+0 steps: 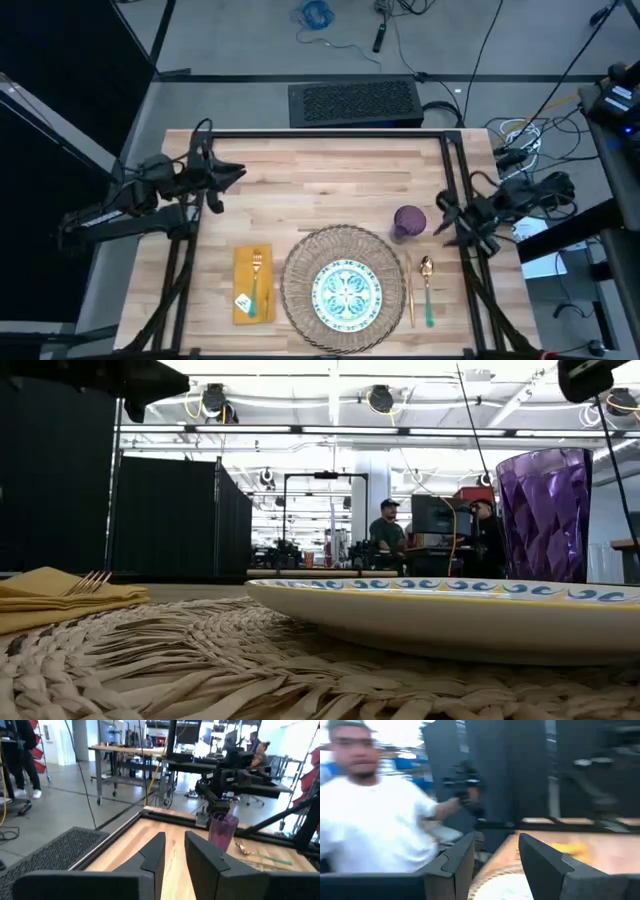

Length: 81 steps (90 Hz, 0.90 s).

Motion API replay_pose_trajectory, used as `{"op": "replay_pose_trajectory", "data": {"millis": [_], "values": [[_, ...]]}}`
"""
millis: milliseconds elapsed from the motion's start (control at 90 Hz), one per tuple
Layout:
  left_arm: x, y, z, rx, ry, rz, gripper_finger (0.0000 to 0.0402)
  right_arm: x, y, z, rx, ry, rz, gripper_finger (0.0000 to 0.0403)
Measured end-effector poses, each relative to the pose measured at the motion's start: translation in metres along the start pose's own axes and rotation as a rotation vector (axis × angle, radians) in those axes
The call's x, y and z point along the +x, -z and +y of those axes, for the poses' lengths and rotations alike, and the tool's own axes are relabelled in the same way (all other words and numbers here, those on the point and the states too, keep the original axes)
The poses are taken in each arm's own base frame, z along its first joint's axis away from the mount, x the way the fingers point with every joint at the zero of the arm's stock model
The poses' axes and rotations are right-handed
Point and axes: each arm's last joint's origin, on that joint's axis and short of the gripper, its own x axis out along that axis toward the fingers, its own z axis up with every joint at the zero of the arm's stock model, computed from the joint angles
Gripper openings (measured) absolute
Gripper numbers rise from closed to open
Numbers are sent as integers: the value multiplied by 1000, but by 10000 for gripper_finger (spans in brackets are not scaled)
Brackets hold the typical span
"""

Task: Set table place
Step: Return to Home Position

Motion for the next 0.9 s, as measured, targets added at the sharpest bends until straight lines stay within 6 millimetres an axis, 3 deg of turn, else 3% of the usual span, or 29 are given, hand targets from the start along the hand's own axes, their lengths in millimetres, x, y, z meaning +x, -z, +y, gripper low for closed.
{"op": "replay_pose_trajectory", "data": {"millis": [189, 422, 567, 756, 900], "values": [[0, 0, -2, 19, 64, 2, 58, 2, 28, -5, 120, -31, 46, 141], [0, -1, -2, 21, 63, -4, 58, 2, 22, 0, 122, -176, 1, 141], [0, -1, -2, 22, 60, -5, 58, 2, 20, 0, 99, -162, -11, 141], [0, -1, -2, 23, 65, -4, 58, -2, 28, -6, -61, 63, 124, 141], [0, 0, -2, 22, 68, 4, 58, -2, 27, -4, -75, -1, 139, 141]]}}
